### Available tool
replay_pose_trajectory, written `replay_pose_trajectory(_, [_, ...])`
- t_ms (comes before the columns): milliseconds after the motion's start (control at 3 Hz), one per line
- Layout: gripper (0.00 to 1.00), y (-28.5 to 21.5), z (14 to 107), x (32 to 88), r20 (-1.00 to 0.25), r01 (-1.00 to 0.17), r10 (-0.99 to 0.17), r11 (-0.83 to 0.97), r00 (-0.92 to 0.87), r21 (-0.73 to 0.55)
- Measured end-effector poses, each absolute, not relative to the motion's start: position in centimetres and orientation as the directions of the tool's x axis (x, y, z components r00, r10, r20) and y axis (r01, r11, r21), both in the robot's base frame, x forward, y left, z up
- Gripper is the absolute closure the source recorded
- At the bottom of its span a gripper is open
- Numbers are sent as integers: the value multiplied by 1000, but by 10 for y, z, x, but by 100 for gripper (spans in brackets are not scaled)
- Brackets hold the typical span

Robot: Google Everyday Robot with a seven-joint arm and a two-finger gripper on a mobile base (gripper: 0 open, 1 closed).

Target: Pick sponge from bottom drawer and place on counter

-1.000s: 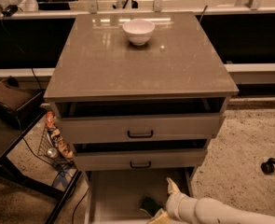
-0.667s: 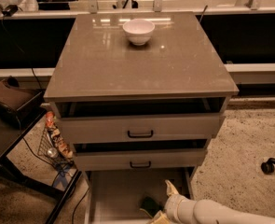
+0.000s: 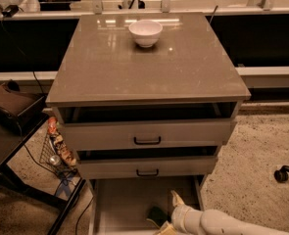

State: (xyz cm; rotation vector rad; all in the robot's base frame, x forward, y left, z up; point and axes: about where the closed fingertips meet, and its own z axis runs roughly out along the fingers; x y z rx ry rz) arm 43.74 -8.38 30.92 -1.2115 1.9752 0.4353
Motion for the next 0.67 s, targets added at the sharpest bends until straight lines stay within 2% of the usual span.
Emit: replay_pose_trajectory(667, [0,-100,238,465,-753,-890,-629,436,-194,-135])
